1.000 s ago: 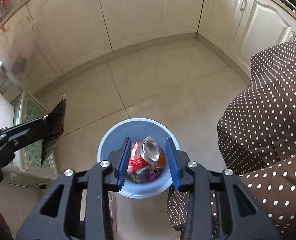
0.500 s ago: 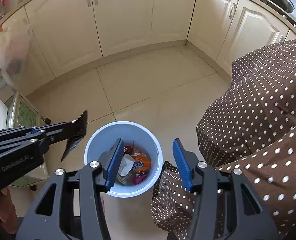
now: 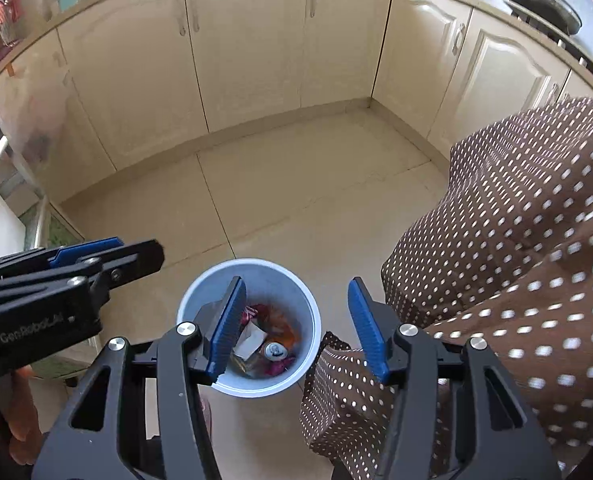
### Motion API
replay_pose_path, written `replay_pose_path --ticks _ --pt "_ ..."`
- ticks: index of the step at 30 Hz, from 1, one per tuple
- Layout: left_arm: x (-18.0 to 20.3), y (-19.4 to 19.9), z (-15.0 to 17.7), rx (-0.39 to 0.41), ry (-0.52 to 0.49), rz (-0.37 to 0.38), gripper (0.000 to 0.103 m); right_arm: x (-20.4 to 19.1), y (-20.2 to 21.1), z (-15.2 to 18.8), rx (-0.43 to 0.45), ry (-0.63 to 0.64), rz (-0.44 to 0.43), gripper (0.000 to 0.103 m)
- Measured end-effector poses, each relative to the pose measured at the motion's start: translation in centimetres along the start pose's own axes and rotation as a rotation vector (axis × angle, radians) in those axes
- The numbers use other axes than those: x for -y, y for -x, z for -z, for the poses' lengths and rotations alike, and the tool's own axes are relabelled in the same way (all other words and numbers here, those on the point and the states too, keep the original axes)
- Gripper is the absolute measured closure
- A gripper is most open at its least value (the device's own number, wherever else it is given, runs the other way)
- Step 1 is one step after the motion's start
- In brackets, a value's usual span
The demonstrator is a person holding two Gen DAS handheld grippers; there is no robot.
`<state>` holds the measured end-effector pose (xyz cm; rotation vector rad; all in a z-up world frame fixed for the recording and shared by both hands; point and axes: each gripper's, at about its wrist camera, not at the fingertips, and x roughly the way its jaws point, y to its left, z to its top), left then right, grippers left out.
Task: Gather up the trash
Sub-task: 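Move both tools back over the table toward the remaining trash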
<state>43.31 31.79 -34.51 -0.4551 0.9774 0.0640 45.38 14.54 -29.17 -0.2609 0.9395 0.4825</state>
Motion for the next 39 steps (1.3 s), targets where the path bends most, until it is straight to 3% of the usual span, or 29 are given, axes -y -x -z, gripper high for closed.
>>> replay_pose_path --ticks 7,11,17,20,26,32,39 --pt "0.7 8.4 0.2 0.123 -0.03 -0.08 0.057 -1.1 7.8 -2.1 0.127 0.013 -0.006 0.052" --pt "3.0 14.8 0.0 0.237 -0.073 -0.091 0.057 -1.0 13.7 -2.9 0.226 0.013 -0.001 0.051" --pt "8.6 22.0 0.7 0.367 -0.164 -0.052 0.054 2.5 24.3 -2.2 0.393 -0.039 0.031 0.045" --pt "12.1 23.6 1.5 0.395 -0.213 -0.016 0.051 5.6 27.9 -0.6 0.447 -0.079 0.059 0.04" --pt "20.1 23.6 3.7 0.4 -0.348 0.043 0.034 13.4 31.8 3.1 0.477 -0.185 0.162 0.037" --pt "28.1 20.7 4.5 0.33 -0.461 0.082 0.034 22.2 32.7 8.0 0.43 -0.337 0.265 0.036" --pt "34.0 16.8 4.4 0.288 -0.552 0.108 0.033 28.1 31.1 10.1 0.348 -0.445 0.296 0.034"
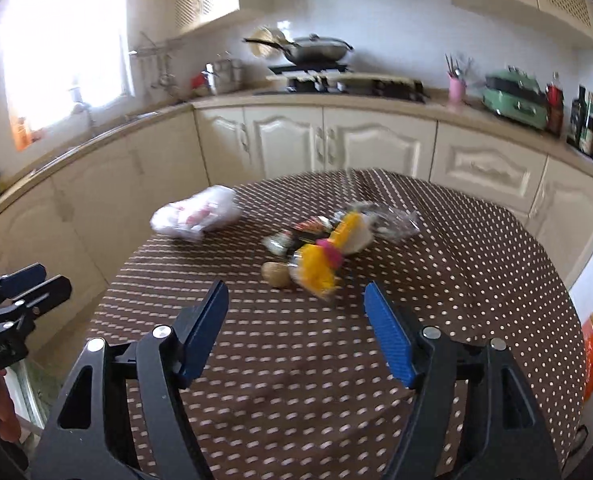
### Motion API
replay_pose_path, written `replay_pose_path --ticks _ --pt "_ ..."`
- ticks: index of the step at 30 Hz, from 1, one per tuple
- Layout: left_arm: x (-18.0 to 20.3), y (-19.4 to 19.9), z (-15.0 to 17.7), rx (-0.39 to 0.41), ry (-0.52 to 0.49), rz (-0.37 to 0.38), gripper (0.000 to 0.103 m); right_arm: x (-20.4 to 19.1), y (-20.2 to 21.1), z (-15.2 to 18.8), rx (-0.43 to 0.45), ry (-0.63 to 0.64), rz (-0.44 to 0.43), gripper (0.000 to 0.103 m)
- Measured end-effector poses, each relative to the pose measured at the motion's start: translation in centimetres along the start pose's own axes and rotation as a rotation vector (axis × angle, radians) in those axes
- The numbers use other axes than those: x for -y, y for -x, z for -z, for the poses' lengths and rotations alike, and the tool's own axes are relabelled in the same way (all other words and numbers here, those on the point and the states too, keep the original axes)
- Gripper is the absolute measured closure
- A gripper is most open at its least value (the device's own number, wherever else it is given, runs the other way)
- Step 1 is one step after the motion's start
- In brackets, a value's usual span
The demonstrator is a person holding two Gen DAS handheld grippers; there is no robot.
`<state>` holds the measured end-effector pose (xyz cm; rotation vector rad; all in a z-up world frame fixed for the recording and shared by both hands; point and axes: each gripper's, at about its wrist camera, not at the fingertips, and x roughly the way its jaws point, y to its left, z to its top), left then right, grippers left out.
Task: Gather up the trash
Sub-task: 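Move both tools back over the table toward the remaining trash, then grasp the yellow bag with pink band with the right tool while the left tool grasps the white plastic bag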
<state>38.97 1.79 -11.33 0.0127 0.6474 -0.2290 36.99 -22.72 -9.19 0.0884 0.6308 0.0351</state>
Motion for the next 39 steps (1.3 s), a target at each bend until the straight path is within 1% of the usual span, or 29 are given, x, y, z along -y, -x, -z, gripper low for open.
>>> replay_pose_path --ticks 2,5,8,9,10,12,13,14,15,16,17,19,20,21,23,25,27,29,30,33,34,36,37,38,39 --pt "0.6 -1.6 -0.5 -0.015 -0.012 0.002 0.033 0.4 -1.5 -0.1 -0.027 0.002 0.025 0.034" --pt "0.4 -3.8 -1.7 -0.03 -0.009 0.011 0.033 1.0 -3.8 -0.5 -0.059 0.001 0.037 0.032" --pt "0.6 -6.1 -2.9 -0.032 -0.008 0.022 0.033 2.4 -6.7 -1.4 -0.112 -0.066 0.008 0.032" --pt "0.8 -7.0 -3.3 -0.036 -0.026 0.021 0.033 2.8 -7.5 -1.6 -0.122 -0.099 -0.012 0.032" --pt "1.2 -7.9 -3.6 -0.051 -0.048 0.003 0.033 2.9 -8.0 -1.8 -0.126 -0.109 -0.008 0.032" --pt "1.6 -9.3 -4.3 -0.069 -0.089 -0.016 0.033 3.1 -9.0 -2.1 -0.116 -0.099 0.03 0.032" --pt "1.7 -9.6 -4.4 -0.068 -0.096 -0.014 0.033 3.3 -9.5 -2.1 -0.129 -0.103 0.032 0.032" --pt "1.8 -10.1 -4.7 -0.069 -0.103 -0.004 0.033 3.5 -9.8 -2.1 -0.144 -0.114 0.011 0.037" --pt "1.9 -10.6 -4.9 -0.072 -0.107 0.007 0.033 3.8 -9.9 -2.0 -0.148 -0.128 -0.017 0.052" --pt "1.9 -11.1 -5.2 -0.073 -0.108 0.009 0.033 3.9 -9.8 -2.1 -0.152 -0.127 -0.023 0.06" --pt "2.0 -11.6 -5.4 -0.074 -0.107 0.005 0.033 3.9 -9.6 -2.0 -0.148 -0.115 -0.009 0.064" --pt "2.2 -12.4 -5.9 -0.081 -0.109 -0.004 0.033 4.1 -9.1 -2.2 -0.124 -0.099 0.01 0.064" --pt "2.4 -12.8 -6.2 -0.084 -0.114 -0.013 0.033 3.8 -8.5 -2.3 -0.097 -0.071 0.044 0.065" --pt "2.6 -13.1 -6.4 -0.082 -0.121 -0.015 0.033 3.8 -8.1 -2.3 -0.08 -0.06 0.058 0.065" --pt "3.1 -13.7 -6.8 -0.078 -0.134 -0.015 0.033 3.9 -7.4 -2.2 -0.046 -0.059 0.073 0.065" --pt "3.6 -14.5 -7.0 -0.088 -0.148 -0.02 0.033 3.9 -7.2 -2.1 -0.031 -0.06 0.079 0.065" --pt "4.4 -15.4 -7.1 -0.113 -0.181 -0.065 0.032 3.9 -7.2 -2.0 -0.022 -0.057 0.075 0.065" --pt "5.2 -15.8 -7.1 -0.107 -0.23 -0.099 0.031 3.7 -7.3 -2.1 -0.019 -0.052 0.073 0.065" --pt "5.6 -16.1 -7.2 -0.104 -0.25 -0.11 0.028 3.5 -7.2 -1.9 -0.015 -0.051 0.069 0.065" --pt "6.1 -17.5 -7.3 -0.133 -0.283 -0.12 0.026 3.1 -7.1 -1.9 -0.002 -0.034 0.074 0.065" --pt "6.5 -18.0 -7.2 -0.146 -0.295 -0.136 0.026 3.0 -7.1 -1.8 0.0 -0.029 0.072 0.065" --pt "7.0 -18.9 -7.3 -0.147 -0.315 -0.194 0.026 2.8 -7.0 -2.0 0.004 -0.023 0.071 0.065" --pt "7.0 -19.2 -7.4 -0.148 -0.304 -0.201 0.027 2.8 -7.0 -2.0 0.004 -0.022 0.069 0.065" --pt "6.7 -19.2 -7.6 -0.156 -0.275 -0.186 0.029 2.8 -7.1 -1.9 0.003 -0.022 0.068 0.065" --pt "6.6 -19.1 -7.8 -0.151 -0.253 -0.166 0.049 2.8 -7.0 -1.9 0.004 -0.021 0.068 0.065"
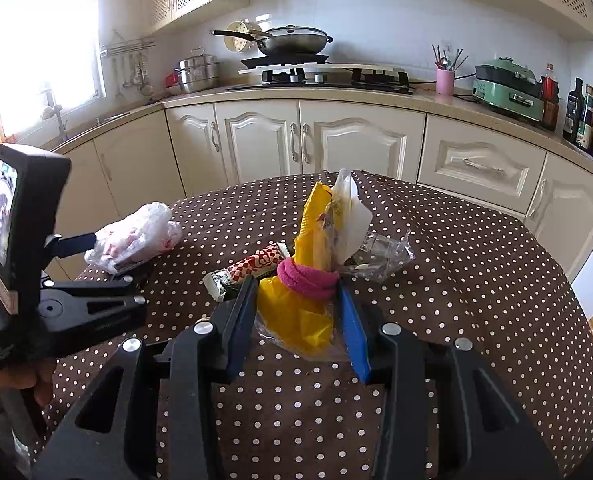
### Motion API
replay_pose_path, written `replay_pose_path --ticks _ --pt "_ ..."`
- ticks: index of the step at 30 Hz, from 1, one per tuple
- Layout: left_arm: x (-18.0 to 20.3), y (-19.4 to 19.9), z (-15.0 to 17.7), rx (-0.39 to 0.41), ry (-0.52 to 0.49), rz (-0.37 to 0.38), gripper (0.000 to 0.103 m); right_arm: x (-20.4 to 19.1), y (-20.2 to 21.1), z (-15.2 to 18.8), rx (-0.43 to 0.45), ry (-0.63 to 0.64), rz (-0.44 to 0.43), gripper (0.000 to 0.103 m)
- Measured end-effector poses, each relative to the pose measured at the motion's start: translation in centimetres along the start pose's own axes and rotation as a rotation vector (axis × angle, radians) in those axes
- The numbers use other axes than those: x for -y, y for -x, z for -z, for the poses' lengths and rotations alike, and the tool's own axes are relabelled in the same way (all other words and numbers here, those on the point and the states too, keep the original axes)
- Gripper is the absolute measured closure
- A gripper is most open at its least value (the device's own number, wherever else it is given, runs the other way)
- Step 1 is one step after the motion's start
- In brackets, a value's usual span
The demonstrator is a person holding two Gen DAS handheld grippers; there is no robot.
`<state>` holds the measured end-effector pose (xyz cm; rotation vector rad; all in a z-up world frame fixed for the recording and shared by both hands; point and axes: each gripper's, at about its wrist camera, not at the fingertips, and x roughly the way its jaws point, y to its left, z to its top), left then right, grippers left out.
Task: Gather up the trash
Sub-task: 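Grasp the yellow bag with pink band with the right tool while the left tool grasps the white plastic bag, then carry the yellow bag and white plastic bag over the bucket and open both tools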
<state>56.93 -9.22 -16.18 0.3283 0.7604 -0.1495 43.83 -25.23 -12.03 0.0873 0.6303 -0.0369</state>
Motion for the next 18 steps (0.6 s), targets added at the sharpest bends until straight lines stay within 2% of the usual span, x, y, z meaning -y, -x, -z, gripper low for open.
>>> replay_pose_path --ticks 1,2,3,7,10,14,18 --pt "-0.1 0.1 0.0 0.002 0.009 0.014 0.062 -0.1 0.0 0.0 0.003 0.004 0.001 0.065" --pt "-0.4 0.3 -0.1 -0.006 0.029 0.044 0.081 -0.3 0.1 0.0 0.007 0.012 0.002 0.065" --pt "-0.6 0.4 -0.1 -0.013 0.044 0.089 0.092 -0.5 0.2 0.0 0.008 0.016 0.002 0.065" --pt "-1.0 2.0 0.7 0.017 0.065 0.132 0.096 -1.2 0.7 0.1 0.019 0.031 -0.004 0.065" --pt "-1.9 4.1 1.6 0.046 0.113 0.198 0.097 -2.0 1.4 0.1 0.03 0.043 -0.013 0.065" --pt "-3.7 8.0 3.9 0.099 0.185 0.25 0.098 -3.4 3.4 0.2 0.049 0.052 -0.058 0.065" --pt "-6.5 11.6 6.8 0.144 0.283 0.274 0.098 -6.4 5.6 0.4 0.066 0.076 -0.12 0.065"
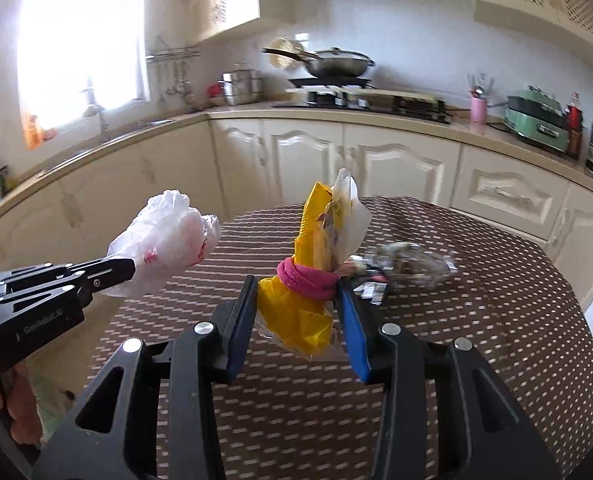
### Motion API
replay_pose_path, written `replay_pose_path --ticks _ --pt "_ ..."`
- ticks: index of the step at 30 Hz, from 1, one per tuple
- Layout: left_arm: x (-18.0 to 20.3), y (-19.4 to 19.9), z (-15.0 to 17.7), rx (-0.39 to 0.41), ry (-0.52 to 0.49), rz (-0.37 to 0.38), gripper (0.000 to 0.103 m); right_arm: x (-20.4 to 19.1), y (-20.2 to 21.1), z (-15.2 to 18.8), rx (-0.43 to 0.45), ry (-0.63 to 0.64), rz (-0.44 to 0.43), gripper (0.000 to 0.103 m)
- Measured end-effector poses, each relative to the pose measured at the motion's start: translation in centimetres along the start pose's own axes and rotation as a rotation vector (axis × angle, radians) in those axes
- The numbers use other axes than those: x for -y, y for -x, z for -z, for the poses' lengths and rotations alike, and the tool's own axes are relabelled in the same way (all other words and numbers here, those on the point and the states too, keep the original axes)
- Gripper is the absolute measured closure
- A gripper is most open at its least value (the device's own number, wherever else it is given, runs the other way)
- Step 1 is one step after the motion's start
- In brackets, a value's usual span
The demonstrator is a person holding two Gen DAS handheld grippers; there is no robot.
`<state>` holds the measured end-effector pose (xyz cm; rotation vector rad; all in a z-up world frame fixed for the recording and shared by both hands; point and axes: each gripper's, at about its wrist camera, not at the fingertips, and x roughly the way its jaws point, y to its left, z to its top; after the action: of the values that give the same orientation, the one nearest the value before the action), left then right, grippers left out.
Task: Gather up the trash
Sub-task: 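Carry the yellow bag and white plastic bag over the bucket and open both tools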
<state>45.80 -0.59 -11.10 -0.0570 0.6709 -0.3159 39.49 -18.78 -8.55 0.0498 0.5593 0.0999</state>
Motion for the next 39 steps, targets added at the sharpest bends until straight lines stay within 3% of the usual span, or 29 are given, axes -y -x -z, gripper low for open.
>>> replay_pose_path --ticks 4,9,13,20,29,39 --pt "-2.8 4.4 1.6 0.055 0.079 -0.009 0.098 -4.3 1.1 0.0 0.005 0.041 -0.068 0.065" --pt "-7.3 9.5 4.6 0.102 0.164 -0.072 0.098 -11.3 1.8 1.0 -0.01 0.109 -0.184 0.065" --pt "-11.4 12.0 7.3 0.099 0.217 -0.155 0.098 -16.9 1.8 2.1 -0.036 0.168 -0.268 0.065" --pt "-19.5 14.3 12.8 0.047 0.343 -0.284 0.098 -26.1 -1.2 5.4 -0.154 0.257 -0.4 0.065" --pt "-27.9 11.6 19.3 -0.078 0.485 -0.33 0.098 -33.7 -7.4 11.6 -0.32 0.366 -0.443 0.065" --pt "-34.1 2.3 24.0 -0.261 0.541 -0.322 0.098 -35.3 -15.6 17.0 -0.477 0.404 -0.389 0.065"
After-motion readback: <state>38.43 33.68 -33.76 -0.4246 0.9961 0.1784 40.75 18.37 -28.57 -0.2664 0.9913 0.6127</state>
